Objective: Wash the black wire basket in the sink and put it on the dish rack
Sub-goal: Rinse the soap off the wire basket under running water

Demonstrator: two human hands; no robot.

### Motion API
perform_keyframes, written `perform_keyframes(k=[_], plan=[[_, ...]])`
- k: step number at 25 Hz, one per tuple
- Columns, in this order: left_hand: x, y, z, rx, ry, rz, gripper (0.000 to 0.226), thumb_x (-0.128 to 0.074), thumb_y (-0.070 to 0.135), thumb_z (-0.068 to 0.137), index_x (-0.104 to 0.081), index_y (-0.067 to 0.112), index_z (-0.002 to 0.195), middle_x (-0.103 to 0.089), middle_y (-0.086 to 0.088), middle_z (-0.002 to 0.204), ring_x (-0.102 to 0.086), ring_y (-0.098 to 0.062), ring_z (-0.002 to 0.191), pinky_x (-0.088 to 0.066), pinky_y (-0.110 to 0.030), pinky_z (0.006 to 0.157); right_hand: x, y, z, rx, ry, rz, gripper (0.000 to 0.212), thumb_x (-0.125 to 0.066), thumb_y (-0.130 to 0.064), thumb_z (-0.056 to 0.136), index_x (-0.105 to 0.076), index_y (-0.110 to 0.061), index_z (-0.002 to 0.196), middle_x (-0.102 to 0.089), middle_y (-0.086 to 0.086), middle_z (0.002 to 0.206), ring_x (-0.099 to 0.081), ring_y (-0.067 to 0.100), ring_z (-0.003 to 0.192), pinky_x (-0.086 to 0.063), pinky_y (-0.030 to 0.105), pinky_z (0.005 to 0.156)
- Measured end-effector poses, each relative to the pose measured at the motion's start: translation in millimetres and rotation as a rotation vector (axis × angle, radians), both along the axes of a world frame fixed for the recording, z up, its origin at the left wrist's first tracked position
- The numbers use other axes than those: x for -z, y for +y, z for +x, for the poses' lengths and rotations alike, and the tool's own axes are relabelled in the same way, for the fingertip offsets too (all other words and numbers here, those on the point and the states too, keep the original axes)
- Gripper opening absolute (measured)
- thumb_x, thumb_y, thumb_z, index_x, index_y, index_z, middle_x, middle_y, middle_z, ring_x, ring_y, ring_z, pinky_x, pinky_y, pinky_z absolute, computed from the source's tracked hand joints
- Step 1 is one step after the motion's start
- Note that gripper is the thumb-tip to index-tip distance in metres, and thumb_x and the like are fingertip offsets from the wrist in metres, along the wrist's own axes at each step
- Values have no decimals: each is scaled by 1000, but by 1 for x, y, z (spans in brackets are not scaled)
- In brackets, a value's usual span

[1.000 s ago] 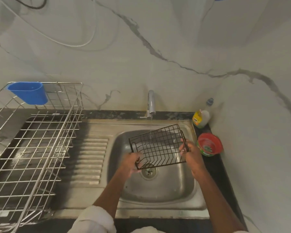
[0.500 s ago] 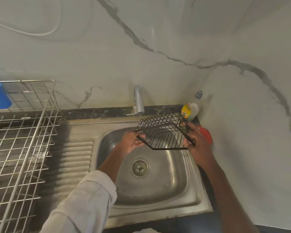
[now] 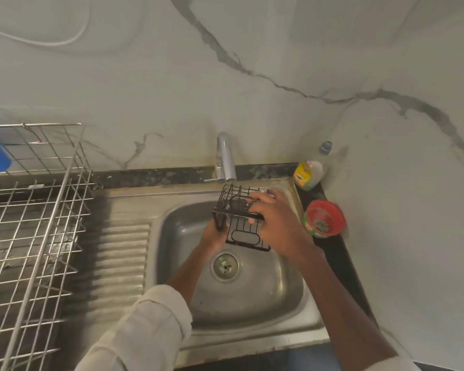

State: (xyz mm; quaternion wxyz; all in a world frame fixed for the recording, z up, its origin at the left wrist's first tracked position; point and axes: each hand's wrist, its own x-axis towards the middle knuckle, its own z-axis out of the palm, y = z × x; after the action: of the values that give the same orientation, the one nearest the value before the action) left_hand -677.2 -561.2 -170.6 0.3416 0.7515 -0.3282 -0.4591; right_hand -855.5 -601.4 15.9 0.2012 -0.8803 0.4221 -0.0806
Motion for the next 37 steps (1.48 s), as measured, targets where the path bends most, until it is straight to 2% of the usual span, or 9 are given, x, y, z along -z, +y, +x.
perform_keyframes(k=[4,7,10,13,16,26,32,35,37], plan=[[5,35,8,-213,113,27,12,-57,28,109,-66,20,105,-71,-5,99,-68,-26,94,-58,-43,88,-3,-6,46,-207,150,-16,50,-66,3,80,-70,-24,122,-48,-11,154,-35,25,146,-39,51,115],[42,53,16,-335,159,60,25,-56,41,105,-63,27,124,-71,-6,118,-69,-31,112,-58,-57,101,2,-3,66,-323,197,-8,53,-65,5,82,-68,-25,125,-44,-11,158,-39,17,146,-37,47,119],[34,60,14,-410,121,83,23,-54,20,107,-65,17,127,-71,-11,112,-67,-31,102,-59,-51,98,1,-10,78,-344,218,46,46,-63,2,81,-70,-27,117,-44,-13,157,-40,16,144,-39,51,115],[7,56,8,-386,34,58,36,-49,7,106,-60,13,139,-69,-15,116,-67,-32,105,-55,-47,95,-10,-23,76,-300,230,145,48,-63,-3,76,-68,-29,117,-38,-15,160,-42,17,142,-42,53,112],[-4,48,4,-309,-29,13,46,-46,6,106,-50,23,149,-67,-3,127,-65,-26,112,-54,-45,100,-15,-30,62,-257,255,164,44,-65,-11,80,-68,-27,121,-32,-16,164,-36,16,146,-41,50,114],[-3,69,-12,-387,-23,10,53,-47,0,103,-52,21,152,-66,3,128,-58,-17,105,-42,-29,89,-20,-8,70,-372,377,84,42,-64,-9,84,-68,-23,124,-33,-4,164,-30,24,149,-27,59,117],[-9,73,-4,-370,-113,11,49,-44,5,107,-46,21,153,-64,1,135,-58,-18,105,-48,-35,93,-19,-26,82,-344,349,191,34,-72,-15,78,-72,-32,109,-40,-16,159,-40,18,143,-36,54,114],[-8,67,-2,-335,-134,8,49,-44,5,106,-45,23,152,-65,1,130,-65,-26,106,-56,-45,98,-19,-26,72,-309,346,188,39,-72,-12,80,-73,-27,116,-38,-12,161,-40,17,144,-38,51,115],[-11,64,-5,-319,-149,5,50,-44,4,107,-45,22,153,-64,4,127,-63,-23,104,-54,-42,96,-20,-21,65,-294,332,173,38,-70,-10,82,-72,-22,119,-37,-8,163,-42,19,142,-39,49,116]])
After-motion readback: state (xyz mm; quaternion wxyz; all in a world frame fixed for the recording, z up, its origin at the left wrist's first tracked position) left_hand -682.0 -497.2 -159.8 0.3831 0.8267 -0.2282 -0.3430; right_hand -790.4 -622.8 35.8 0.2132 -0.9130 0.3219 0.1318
